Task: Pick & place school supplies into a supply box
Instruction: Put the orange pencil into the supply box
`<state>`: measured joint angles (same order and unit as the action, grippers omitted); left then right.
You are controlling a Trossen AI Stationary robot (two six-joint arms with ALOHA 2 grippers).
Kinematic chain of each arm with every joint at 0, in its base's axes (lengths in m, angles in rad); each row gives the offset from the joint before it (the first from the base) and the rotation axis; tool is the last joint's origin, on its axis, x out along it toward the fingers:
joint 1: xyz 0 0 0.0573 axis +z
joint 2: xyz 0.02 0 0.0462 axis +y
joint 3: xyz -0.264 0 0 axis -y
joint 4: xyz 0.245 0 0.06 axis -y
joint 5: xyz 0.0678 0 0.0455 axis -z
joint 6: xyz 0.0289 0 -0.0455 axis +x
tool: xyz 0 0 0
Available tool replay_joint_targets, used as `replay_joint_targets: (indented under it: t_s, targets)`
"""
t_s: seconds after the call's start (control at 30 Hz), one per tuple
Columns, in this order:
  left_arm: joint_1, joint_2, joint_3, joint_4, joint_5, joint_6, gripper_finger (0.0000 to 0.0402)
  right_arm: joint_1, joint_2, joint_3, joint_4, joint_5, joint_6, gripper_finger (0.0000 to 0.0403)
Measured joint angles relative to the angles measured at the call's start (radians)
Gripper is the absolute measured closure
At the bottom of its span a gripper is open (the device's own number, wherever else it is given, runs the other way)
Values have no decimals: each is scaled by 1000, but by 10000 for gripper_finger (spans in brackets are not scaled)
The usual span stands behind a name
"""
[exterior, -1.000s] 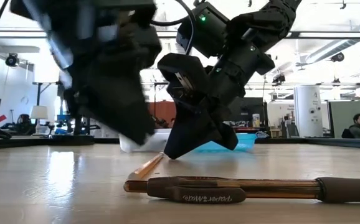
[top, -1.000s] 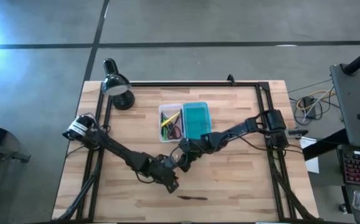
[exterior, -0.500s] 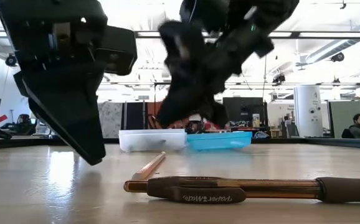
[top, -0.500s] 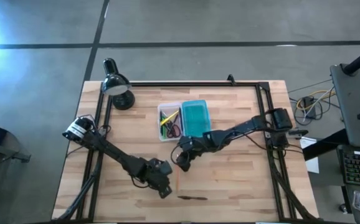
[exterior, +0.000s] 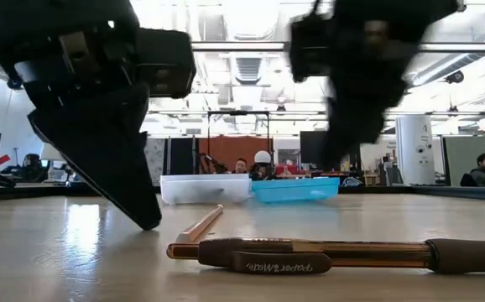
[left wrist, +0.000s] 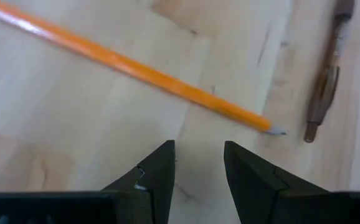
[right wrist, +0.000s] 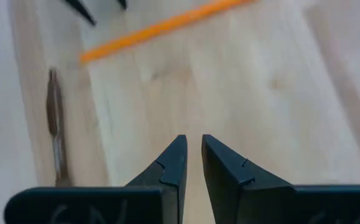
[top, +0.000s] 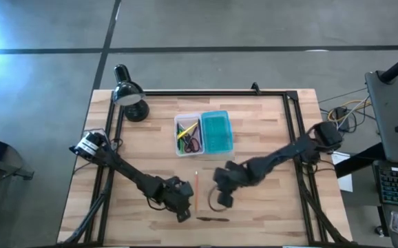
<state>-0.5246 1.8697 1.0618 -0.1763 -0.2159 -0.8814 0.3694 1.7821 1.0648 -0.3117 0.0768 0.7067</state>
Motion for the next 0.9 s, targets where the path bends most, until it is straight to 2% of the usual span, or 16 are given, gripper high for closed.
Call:
replay_joint_targets:
  t_s: [0.17,0.3,0.5,0.67,0.8,0.9]
  targets:
    - [22,7,-1,53,52,89,280,69,-41,-78,4,38,126,360]
    - [53,54,4,175,74,142,280,95,-54,-126,8,82,239,360]
    - [131,158,112,263,85,220,280,118,-50,-136,15,125,319,360]
    - [200,193,220,218,15,288,280,118,-55,-134,22,161,349,360]
    - [226,144,276,106,-56,380,280,131,-69,-134,-17,194,392,360]
    - [229,104,285,20,-170,457,280,148,-84,-138,-68,259,444,360]
